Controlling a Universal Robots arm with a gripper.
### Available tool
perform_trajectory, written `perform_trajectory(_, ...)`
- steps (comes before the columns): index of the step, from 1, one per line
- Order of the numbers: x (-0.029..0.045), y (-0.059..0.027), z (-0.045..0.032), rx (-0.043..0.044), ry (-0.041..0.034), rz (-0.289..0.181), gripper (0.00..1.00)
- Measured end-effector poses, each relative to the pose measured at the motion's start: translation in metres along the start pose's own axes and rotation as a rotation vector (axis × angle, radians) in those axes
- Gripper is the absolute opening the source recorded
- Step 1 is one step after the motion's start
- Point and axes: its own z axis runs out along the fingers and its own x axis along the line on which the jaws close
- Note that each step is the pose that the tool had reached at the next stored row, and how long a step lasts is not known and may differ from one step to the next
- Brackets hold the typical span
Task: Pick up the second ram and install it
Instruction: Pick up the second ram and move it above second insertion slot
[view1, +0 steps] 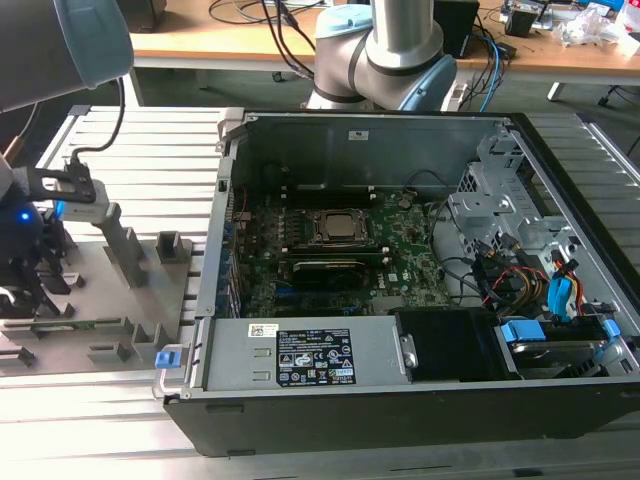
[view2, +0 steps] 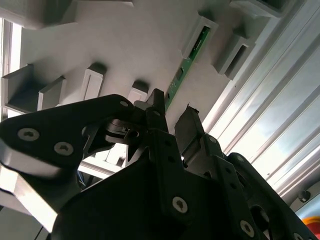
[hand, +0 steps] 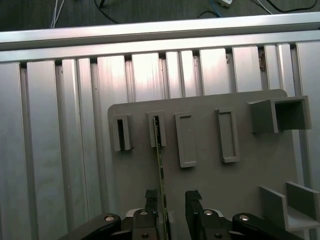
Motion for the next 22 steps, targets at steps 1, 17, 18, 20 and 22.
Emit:
perform_trajectory(1,0.0000,-0.0001,0.0006,0.0000,0.0001,0.000,0.36)
perform_trajectory(17,0.0004,-0.0009,0.0142,0.0001,0.0000,0.000,0.36)
perform_trajectory(18,0.0004,-0.0009,0.0154,0.0001,0.0000,0.000,0.36)
perform_trajectory(20,0.0009,-0.0012,0.0195,0.0001,0.0000,-0.002,0.36)
perform_trajectory(22,0.0034,-0.0016,0.0236,-0.0001,0.0005,-0.010,0.36)
